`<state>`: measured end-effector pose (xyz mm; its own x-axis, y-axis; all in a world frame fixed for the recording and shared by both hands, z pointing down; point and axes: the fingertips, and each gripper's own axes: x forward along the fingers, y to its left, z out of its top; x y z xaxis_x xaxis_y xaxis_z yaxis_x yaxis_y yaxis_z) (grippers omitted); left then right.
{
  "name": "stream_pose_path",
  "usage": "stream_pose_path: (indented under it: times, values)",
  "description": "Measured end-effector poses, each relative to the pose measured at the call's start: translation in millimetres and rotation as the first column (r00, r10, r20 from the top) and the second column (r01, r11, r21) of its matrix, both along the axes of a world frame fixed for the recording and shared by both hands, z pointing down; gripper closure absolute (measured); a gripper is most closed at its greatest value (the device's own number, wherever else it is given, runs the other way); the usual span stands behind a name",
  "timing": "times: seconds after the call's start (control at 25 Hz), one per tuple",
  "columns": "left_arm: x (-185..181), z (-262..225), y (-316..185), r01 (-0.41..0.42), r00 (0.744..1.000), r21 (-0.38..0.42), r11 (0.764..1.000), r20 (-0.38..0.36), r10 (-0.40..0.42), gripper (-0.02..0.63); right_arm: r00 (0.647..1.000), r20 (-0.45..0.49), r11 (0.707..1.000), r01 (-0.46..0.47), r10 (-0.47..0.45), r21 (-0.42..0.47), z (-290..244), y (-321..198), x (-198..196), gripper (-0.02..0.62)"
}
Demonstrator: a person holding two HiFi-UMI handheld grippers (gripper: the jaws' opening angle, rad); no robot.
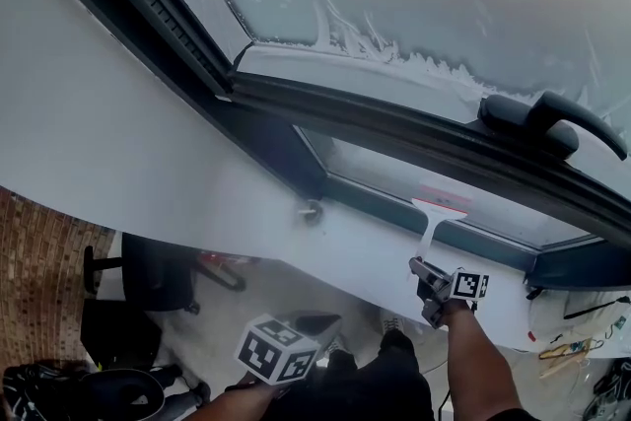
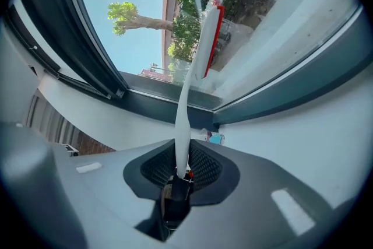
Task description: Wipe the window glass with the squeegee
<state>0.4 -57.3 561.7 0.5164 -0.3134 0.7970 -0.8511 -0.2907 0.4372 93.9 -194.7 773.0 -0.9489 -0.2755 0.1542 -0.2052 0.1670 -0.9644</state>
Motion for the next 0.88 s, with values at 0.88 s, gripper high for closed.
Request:
stream_pose_path:
  times: [0.88]
  values:
    - [-17.1,27.2,22.1,0.045,0.999,-0.091,0.995,0.030,-0.042,0.606,1.000,-0.011,0.991,-0.017,0.015,-0.136,67.7,6.3,-3.1,0.511]
